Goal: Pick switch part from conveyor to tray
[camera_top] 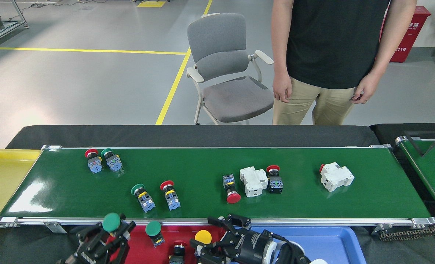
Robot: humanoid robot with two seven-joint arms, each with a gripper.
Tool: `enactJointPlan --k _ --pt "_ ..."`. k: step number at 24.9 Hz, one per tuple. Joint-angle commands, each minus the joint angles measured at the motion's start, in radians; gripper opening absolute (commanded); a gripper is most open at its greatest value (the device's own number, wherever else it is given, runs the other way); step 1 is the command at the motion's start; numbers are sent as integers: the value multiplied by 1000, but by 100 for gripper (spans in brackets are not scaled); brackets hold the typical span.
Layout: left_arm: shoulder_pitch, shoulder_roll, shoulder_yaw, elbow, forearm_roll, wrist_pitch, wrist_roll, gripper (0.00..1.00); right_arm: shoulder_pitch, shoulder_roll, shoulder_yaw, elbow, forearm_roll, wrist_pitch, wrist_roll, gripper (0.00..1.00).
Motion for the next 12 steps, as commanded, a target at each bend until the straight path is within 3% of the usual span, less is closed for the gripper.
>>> enactJointPlan --k 1,5,7,8,11,12 --pt "6 -23 6 -35 7 -6 -3 100 -16 7 -74 -9 -2 3 -20 98" --pt "6 -34 22 -33 4 -6 -3 100 2 8 -230 14 12 17 -73 98" --pt "7 -44 61 -33 0 -6 -5 100 47 8 -276 16 38 103 -102 98" --pt "6 -61 81 -33 -4 32 -6 100 68 7 -283 13 65 162 -142 98" --pt "-16 -72 98 -13 -31 380 -8 100 154 -6 -286 -19 174 346 -358 98" --pt "-14 -64 99 -6 -31 406 -8 100 189 -12 -286 -41 187 371 -398 98"
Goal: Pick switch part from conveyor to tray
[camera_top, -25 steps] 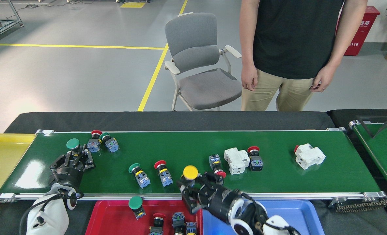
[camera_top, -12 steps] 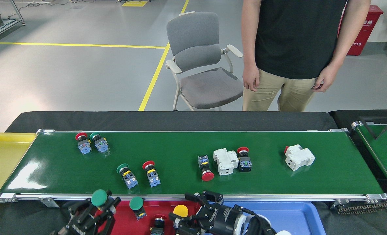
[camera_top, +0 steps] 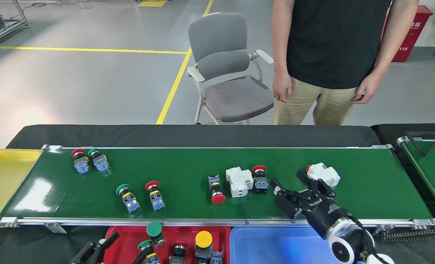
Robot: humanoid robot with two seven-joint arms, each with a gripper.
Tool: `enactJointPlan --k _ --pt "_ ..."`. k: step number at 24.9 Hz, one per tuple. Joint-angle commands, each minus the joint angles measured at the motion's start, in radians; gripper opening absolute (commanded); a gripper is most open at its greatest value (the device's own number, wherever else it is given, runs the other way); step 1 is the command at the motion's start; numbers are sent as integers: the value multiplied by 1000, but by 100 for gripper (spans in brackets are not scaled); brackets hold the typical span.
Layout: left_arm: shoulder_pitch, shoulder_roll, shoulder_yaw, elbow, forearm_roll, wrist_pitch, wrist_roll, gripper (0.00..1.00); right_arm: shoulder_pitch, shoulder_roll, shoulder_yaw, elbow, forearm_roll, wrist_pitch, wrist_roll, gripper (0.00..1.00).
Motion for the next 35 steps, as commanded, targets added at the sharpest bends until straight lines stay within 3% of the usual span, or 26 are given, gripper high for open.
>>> enactJointPlan --k 1,4,9,13,18,21,23,24,26,27,29,31,32,34,35 --pt "-6 19 9 8 -3 127 3 100 41 -14 -5 -51 15 88 -122 98" --pt "-16 21 9 53 -4 130 -2 100 106 -12 3 -92 26 89 -128 98" --pt "-139 36 12 119 5 123 -111 100 29 54 136 -63 118 117 -66 98" --pt "-242 51 10 212 4 127 -142 100 -105 94 274 72 165 190 -20 98" --pt "-312 79 6 315 4 128 -142 100 -273 140 423 310 168 241 -14 98" --pt "-357 91 6 375 2 134 -143 100 -365 193 452 454 167 264 -23 97" --pt "-400 93 4 426 2 136 -142 98 -425 195 477 526 153 282 -23 94" --pt "-423 93 4 450 2 134 -142 92 -450 195 512 561 138 284 -20 92" --pt "-437 96 3 473 5 123 -142 59 -473 197 572 618 75 282 -19 79" --pt "-437 96 3 479 5 125 -140 43 -487 197 590 632 37 273 -17 65" --pt "-435 98 3 478 7 124 -142 40 -502 195 598 632 14 252 -8 37" --pt "-431 99 1 478 7 123 -140 33 -505 192 593 627 10 201 -8 17" --pt "-429 99 3 479 7 123 -140 29 -505 189 590 619 9 177 -11 13" --pt "-421 102 3 478 8 91 -134 13 -488 186 587 552 4 141 -8 13" --pt "-412 101 12 473 13 48 -131 10 -471 177 583 500 -5 117 -3 13"
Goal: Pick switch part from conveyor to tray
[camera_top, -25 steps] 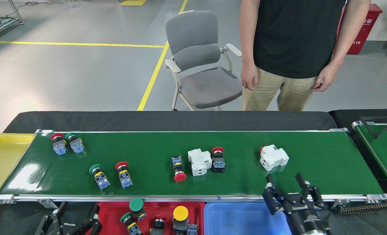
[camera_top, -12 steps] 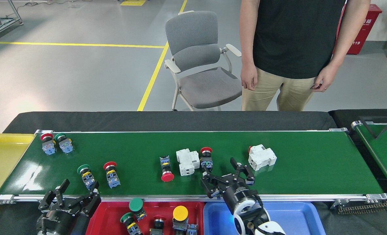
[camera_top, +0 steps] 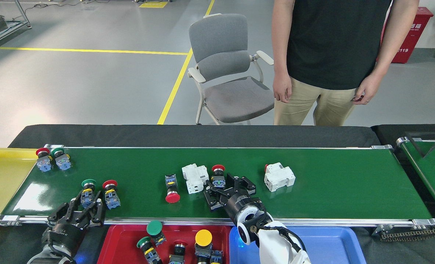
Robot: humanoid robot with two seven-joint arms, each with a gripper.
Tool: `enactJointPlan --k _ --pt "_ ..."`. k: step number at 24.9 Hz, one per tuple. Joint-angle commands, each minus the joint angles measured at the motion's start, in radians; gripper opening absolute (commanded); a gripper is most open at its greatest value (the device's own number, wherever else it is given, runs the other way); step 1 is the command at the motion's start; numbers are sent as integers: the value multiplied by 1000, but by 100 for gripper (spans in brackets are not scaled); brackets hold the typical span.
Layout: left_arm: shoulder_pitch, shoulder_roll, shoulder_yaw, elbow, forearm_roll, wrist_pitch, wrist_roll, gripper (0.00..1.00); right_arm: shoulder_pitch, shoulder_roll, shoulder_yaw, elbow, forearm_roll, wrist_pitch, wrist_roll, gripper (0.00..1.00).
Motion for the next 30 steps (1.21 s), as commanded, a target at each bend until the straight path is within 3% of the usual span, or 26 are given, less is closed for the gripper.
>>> enactJointPlan --k 1,5,7,9,11,12,13,14,16,18,19,21,27,28,30 --pt "6 8 12 -22 13 -71 15 8 20 -29 -10 -99 -15 -69 14 13" --pt "143 10 12 -199 64 -138 15 8 182 -159 -29 -392 -75 -227 92 14" --pt "214 0 9 -293 75 -163 13 9 251 -212 -33 -490 -88 -284 110 15" --pt "284 -9 6 -381 85 -183 10 9 303 -233 -35 -544 -99 -347 112 15" --pt "355 -23 3 -463 118 -227 10 9 325 -232 -35 -552 -99 -416 121 24" --pt "393 -26 1 -499 141 -279 7 9 330 -230 -35 -552 -99 -437 138 48" --pt "421 -30 1 -519 150 -318 4 10 333 -230 -35 -553 -99 -440 158 83" --pt "464 -36 3 -546 151 -375 4 12 336 -224 -35 -561 -99 -443 190 97" --pt "513 -47 3 -569 151 -376 4 36 337 -218 -47 -569 -101 -442 198 98" --pt "520 -53 9 -568 150 -376 4 92 337 -218 -93 -569 -107 -447 199 98" --pt "522 -61 11 -569 153 -376 6 100 334 -218 -108 -569 -110 -442 201 98" --pt "522 -67 12 -568 153 -376 6 100 330 -199 -134 -573 -111 -440 198 98" --pt "511 -102 64 -566 150 -361 6 100 337 -87 -464 -621 -87 -356 179 97" --pt "505 -118 83 -560 142 -281 6 100 339 -91 -490 -624 -70 -325 164 97" --pt "470 -118 84 -531 84 -36 15 100 368 -103 -530 -622 42 -207 89 98"
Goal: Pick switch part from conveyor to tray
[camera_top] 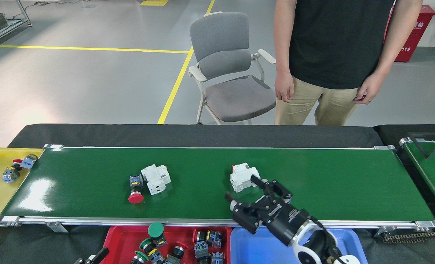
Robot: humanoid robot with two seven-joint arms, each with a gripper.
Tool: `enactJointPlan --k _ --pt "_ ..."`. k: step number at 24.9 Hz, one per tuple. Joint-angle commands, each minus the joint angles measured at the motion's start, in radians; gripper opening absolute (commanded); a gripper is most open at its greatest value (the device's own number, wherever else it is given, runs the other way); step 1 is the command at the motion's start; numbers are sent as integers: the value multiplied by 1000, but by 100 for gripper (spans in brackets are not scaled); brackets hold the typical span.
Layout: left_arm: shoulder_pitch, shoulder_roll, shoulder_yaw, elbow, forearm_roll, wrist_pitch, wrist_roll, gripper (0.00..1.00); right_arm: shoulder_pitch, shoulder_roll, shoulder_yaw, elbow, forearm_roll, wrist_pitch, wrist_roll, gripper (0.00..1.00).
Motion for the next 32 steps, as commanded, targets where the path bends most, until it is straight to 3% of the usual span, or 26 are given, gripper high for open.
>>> enactJointPlan --k 1,3,6,9,16,30,31,32 --pt "-37 6 11 21 -41 211 18 100 37 -11 -24 -13 79 140 -83 98" --pt "-80 12 24 69 -55 233 18 100 111 -26 -27 -19 124 236 -138 98" --pt "-93 36 30 83 -53 231 17 100 206 -65 -38 -50 124 259 -146 98" --pt "-107 42 19 81 -52 201 8 100 284 -63 -86 -103 122 259 -151 98" --pt "-296 44 -4 201 -64 135 -112 100 300 -63 -141 -103 122 261 -186 98" --pt "-560 131 -24 540 -67 198 -112 100 336 -68 -144 -102 122 258 -243 98" --pt "-569 136 -24 558 -67 198 -110 97 336 -68 -144 -102 122 259 -243 98" --pt "-575 138 -24 574 -67 193 -109 84 335 -68 -145 -102 122 259 -241 98"
